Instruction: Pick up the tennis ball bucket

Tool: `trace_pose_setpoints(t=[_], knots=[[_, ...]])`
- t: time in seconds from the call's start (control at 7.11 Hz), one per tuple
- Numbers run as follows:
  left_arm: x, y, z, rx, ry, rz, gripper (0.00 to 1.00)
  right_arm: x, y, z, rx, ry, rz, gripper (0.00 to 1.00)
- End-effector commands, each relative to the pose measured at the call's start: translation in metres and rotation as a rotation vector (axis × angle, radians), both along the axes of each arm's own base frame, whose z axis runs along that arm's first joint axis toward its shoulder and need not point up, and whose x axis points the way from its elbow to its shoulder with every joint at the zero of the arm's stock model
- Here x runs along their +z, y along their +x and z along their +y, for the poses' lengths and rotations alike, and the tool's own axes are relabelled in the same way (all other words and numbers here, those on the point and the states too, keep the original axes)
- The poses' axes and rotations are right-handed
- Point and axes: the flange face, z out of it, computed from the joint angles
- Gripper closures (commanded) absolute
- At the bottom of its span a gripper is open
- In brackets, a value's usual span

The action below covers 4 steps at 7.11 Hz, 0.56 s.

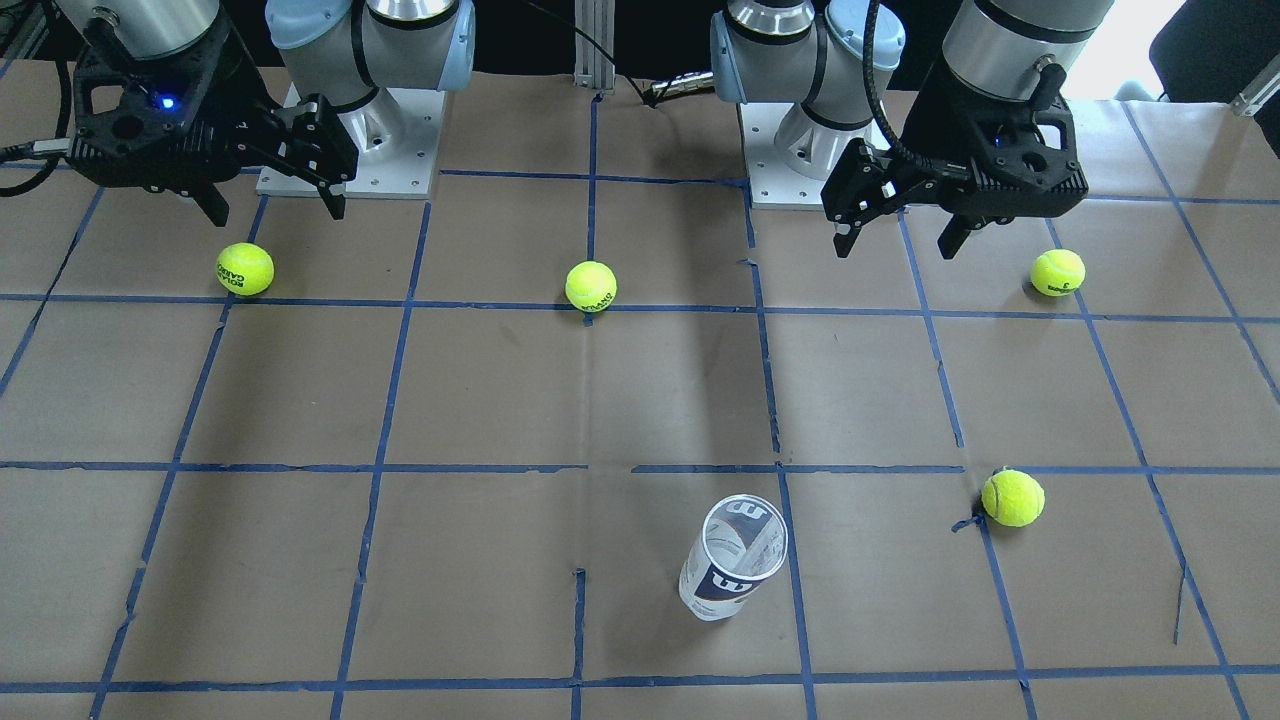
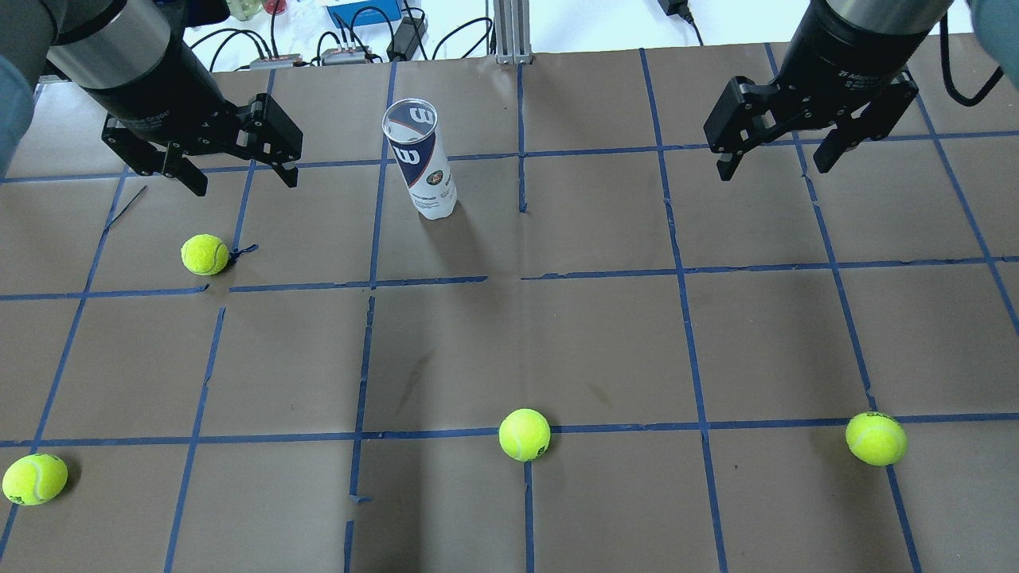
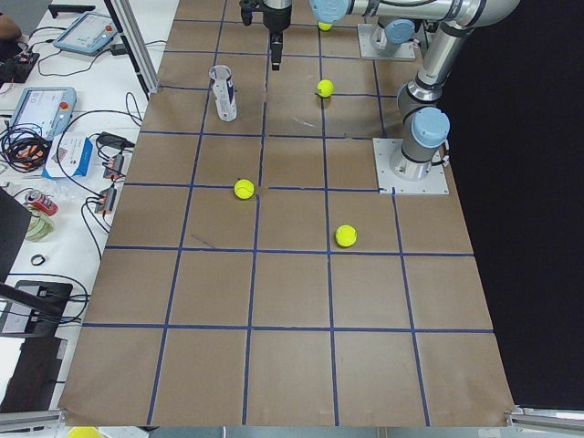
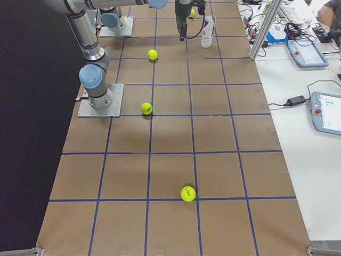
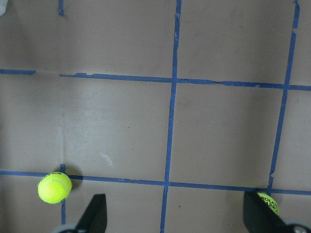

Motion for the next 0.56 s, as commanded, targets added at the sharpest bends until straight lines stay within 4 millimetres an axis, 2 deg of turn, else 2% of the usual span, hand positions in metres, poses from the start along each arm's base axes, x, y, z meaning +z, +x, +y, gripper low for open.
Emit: trace_pose_setpoints(t=[0.0, 0.42], knots=[[-0.0005, -0.0001, -0.001, -0.001, 0.001, 0.001, 0.0, 0.0, -0.0005, -0.0001, -0.001, 0.0, 0.0, 0.0], [-0.0026, 0.0006, -0.003, -0.001, 0.004, 0.003, 0.0, -0.0006, -0.0005, -0.0002, -0.001, 0.0, 0.0, 0.0]])
